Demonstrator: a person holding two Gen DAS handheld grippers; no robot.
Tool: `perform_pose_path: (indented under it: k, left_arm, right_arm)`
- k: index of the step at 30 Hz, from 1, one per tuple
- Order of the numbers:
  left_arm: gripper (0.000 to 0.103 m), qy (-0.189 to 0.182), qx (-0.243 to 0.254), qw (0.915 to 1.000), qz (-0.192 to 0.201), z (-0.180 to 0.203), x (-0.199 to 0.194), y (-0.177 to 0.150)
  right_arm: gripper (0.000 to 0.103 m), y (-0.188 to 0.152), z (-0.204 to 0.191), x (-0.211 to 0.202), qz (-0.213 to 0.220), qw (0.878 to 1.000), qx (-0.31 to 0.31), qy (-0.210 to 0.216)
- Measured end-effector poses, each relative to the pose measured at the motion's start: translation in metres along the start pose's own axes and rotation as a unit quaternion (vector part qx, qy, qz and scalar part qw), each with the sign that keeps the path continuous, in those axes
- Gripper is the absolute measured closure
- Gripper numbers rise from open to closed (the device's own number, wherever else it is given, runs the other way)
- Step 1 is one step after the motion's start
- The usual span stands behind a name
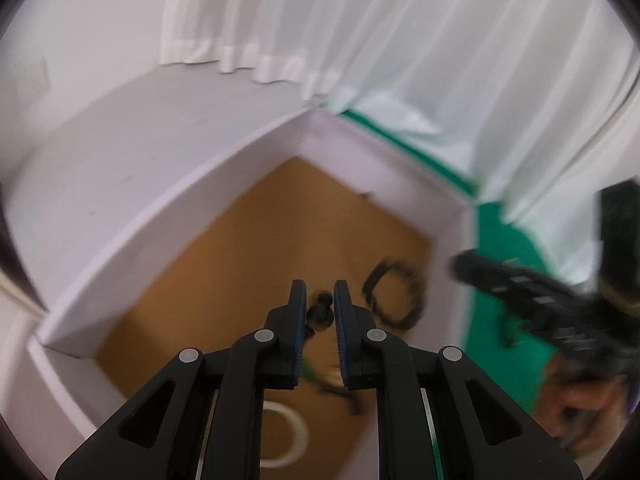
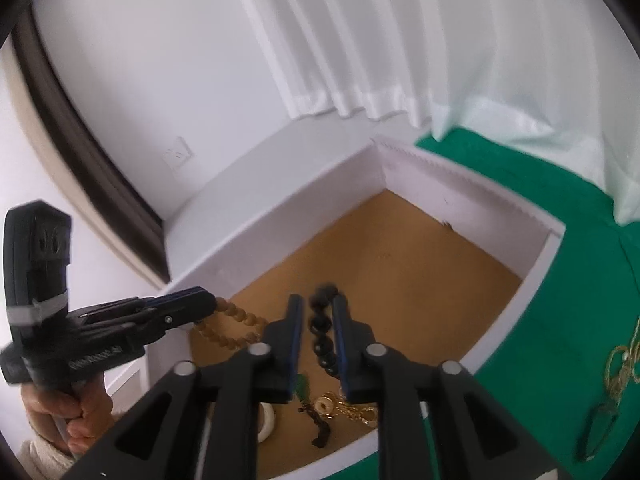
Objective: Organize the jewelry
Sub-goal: 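Carry both bracelets into the white box and open both tools, then withdraw both tools from the box back over the remaining jewelry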
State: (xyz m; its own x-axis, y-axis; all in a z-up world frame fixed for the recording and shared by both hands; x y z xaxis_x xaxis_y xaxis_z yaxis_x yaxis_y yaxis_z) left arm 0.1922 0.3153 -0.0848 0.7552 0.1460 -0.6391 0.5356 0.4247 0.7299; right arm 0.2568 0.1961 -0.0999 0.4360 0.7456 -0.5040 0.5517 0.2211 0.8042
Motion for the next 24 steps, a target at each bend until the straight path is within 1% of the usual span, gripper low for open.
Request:
perform_pose_path:
  k: [1,2,3,4,5,6,7,8,9,11,13,15,16,17,18,19,21,22,23,24]
  left_arm:
    - [0.057,0.013,0.007,0.9999,-0.006,-0.004,0.005,-0.005]
    - [0.042,0.028,0.011,0.9995,-0.012,-0.008,0.009,-0.01]
    - [0.023,0.038,0.013,0.9992,-0.009,-0.011,0.008,-0.013]
    - [0.021,0.048,0.018,0.9987,0.004,-0.013,0.005,-0.014]
    - [0.021,0.052,0.023,0.9984,0.01,-0.014,0.001,-0.014]
    - [0.02,0.055,0.03,0.9979,0.016,-0.011,-0.004,-0.014]
    - [0.018,0.055,0.033,0.9976,0.026,-0.007,-0.012,-0.014]
    - [0.017,0.054,0.034,0.9975,0.032,-0.003,-0.018,-0.014]
    - [0.014,0.051,0.036,0.9972,0.042,0.002,-0.026,-0.014]
    - [0.01,0.044,0.047,0.9957,0.067,0.021,-0.043,-0.013]
    - [0.007,0.029,0.062,0.9937,0.089,0.047,-0.064,-0.015]
    - [0.004,0.004,0.075,0.9916,0.105,0.072,-0.081,-0.02]
    - [0.003,-0.013,0.083,0.99,0.113,0.088,-0.09,-0.024]
    - [0.003,-0.037,0.094,0.9879,0.118,0.11,-0.1,-0.033]
    - [0.003,-0.048,0.099,0.987,0.117,0.121,-0.105,-0.038]
    - [0.002,-0.074,0.11,0.9849,0.111,0.143,-0.11,-0.051]
    - [0.002,-0.108,0.122,0.982,0.095,0.173,-0.113,-0.072]
    - [0.001,-0.128,0.127,0.9801,0.083,0.188,-0.111,-0.085]
    - [0.001,-0.144,0.133,0.9785,0.064,0.204,-0.105,-0.103]
    - [0.001,-0.148,0.136,0.9784,0.047,0.214,-0.101,-0.118]
  right_arm:
    - [0.059,-0.003,0.006,0.002,-0.003,1.0,0.009,-0.006]
    - [0.051,-0.007,0.013,0.001,-0.005,1.0,0.022,-0.015]
    - [0.042,-0.011,0.019,-0.002,-0.004,0.999,0.036,-0.019]
    - [0.041,-0.013,0.024,-0.006,-0.004,0.999,0.045,-0.019]
    - [0.04,-0.015,0.028,-0.011,-0.004,0.998,0.051,-0.02]
    - [0.036,-0.019,0.034,-0.018,-0.004,0.998,0.055,-0.025]
    - [0.026,-0.022,0.041,-0.027,-0.002,0.998,0.056,-0.032]
    - [0.022,-0.027,0.049,-0.039,0.004,0.997,0.057,-0.043]
    - [0.019,-0.03,0.055,-0.049,0.01,0.997,0.055,-0.053]
    - [0.019,-0.041,0.073,-0.076,0.024,0.995,0.038,-0.085]
    - [0.019,-0.055,0.091,-0.1,0.033,0.992,0.017,-0.119]
    - [0.019,-0.077,0.109,-0.127,0.036,0.987,-0.009,-0.158]
    - [0.019,-0.089,0.121,-0.141,0.037,0.983,-0.022,-0.178]
    - [0.019,-0.104,0.131,-0.154,0.035,0.979,-0.033,-0.198]
    - [0.019,-0.121,0.144,-0.167,0.029,0.974,-0.042,-0.221]
    - [0.019,-0.139,0.159,-0.18,0.023,0.969,-0.044,-0.243]
    - [0.019,-0.175,0.193,-0.204,0.011,0.957,-0.031,-0.289]
    - [0.019,-0.194,0.211,-0.217,0.005,0.95,-0.021,-0.311]
    - [0.019,-0.215,0.233,-0.23,-0.003,0.941,-0.007,-0.339]
    - [0.019,-0.227,0.245,-0.238,-0.007,0.935,0.001,-0.355]
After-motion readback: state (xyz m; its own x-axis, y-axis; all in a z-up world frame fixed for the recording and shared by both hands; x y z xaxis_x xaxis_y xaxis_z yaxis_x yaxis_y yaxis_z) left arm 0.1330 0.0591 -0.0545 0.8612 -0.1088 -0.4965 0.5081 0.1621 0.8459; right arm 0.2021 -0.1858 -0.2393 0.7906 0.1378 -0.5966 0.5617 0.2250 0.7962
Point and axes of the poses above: each gripper's, at about its wrist camera, not at the fingertips, and x roughly the way its jaws point, z to its right, y to its top, the point moved 10 cm from there along x, roughly the way its jaws point, and after that the axes turned 14 degrees about z, right-handed, at the moved point
